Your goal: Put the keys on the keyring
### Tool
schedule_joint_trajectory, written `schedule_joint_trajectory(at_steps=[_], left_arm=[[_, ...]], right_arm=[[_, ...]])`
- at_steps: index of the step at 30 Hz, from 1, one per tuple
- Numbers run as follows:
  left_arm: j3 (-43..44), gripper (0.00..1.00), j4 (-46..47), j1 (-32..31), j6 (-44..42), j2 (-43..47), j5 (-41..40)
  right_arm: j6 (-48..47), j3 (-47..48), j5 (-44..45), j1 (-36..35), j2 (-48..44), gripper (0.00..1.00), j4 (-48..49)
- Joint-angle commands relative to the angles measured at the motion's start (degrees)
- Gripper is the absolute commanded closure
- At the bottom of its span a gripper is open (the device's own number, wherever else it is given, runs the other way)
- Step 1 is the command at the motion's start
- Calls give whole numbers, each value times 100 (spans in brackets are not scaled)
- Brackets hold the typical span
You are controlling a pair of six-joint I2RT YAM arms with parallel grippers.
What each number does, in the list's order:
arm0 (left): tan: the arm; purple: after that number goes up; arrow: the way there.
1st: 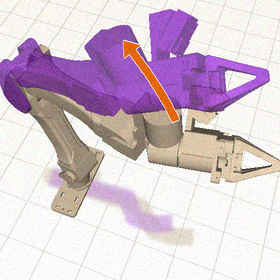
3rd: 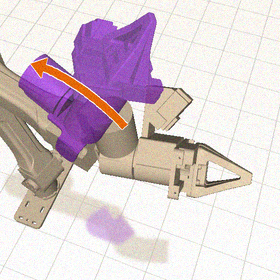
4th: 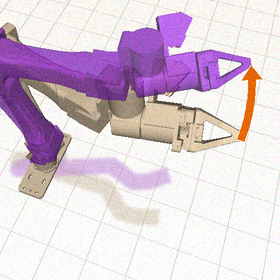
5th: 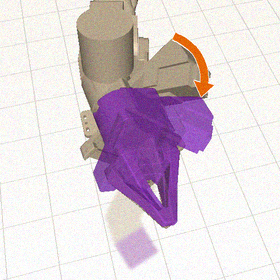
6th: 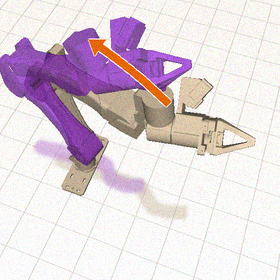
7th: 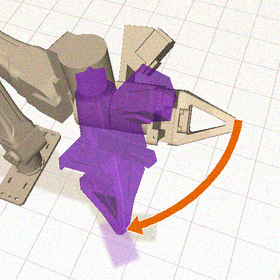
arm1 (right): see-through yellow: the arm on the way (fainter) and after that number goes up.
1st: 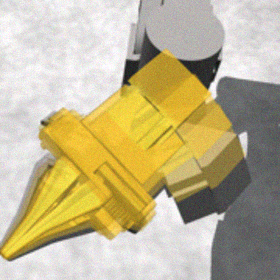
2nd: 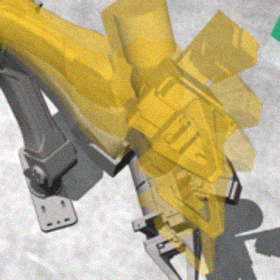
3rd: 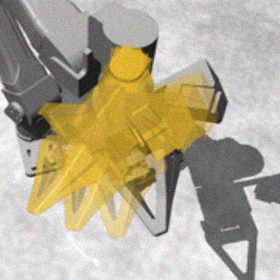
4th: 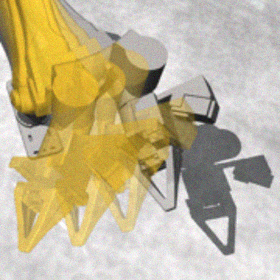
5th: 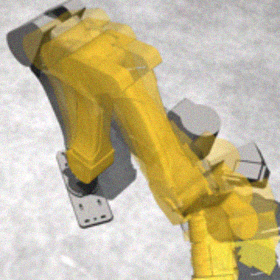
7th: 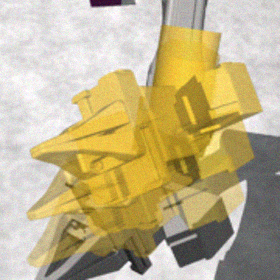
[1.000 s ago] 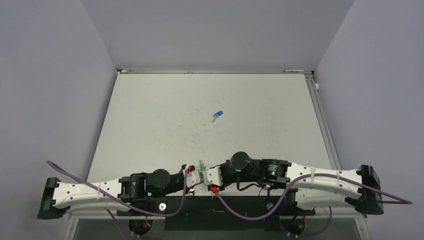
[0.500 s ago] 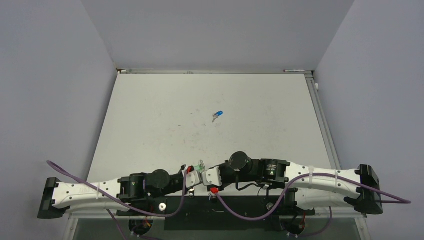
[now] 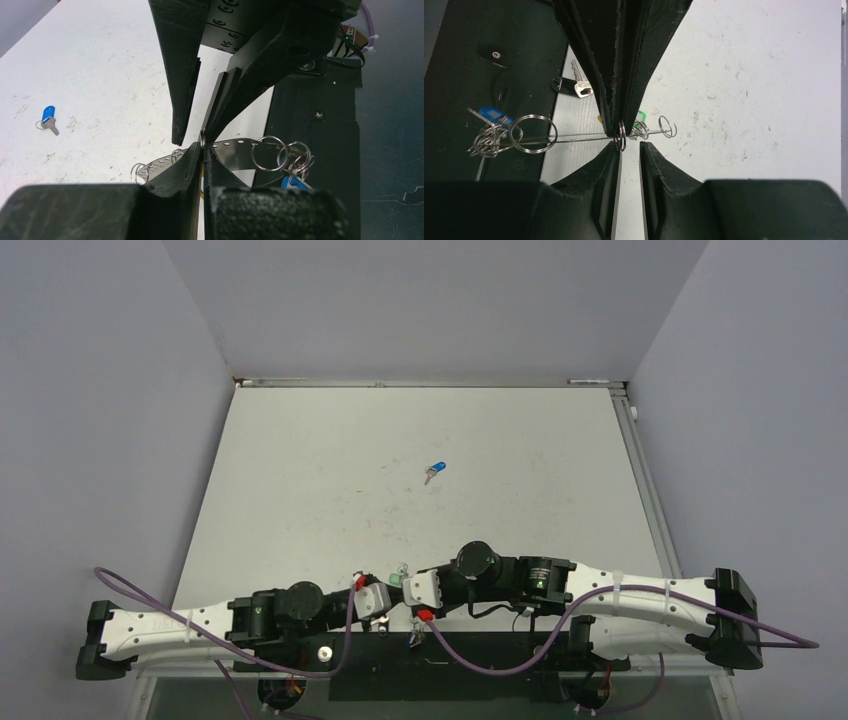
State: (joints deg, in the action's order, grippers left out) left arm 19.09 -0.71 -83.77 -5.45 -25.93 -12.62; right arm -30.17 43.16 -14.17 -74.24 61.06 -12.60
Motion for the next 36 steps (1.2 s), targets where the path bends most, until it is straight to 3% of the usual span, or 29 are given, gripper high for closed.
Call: schedule_joint_trajectory(at_steps=[1,11,23,31,36], left_arm=[[112,100,511,-52,-52,-63,145],[130,100,447,-87,-60,-157,21],[138,100,448,-94,-79,-152,-69],[172,100,347,-96,-79,-132,-254],[182,100,379,-96,-96,-170,-223]], right_arm=[[81,0,-28,28,-147,79,350],[139,-49,-6,27,-570,74,493],[130,3,-189,24,-269,77,393],[44,113,470,-65,-550,75,-2],[95,156,97,-71,-434,74,-27]])
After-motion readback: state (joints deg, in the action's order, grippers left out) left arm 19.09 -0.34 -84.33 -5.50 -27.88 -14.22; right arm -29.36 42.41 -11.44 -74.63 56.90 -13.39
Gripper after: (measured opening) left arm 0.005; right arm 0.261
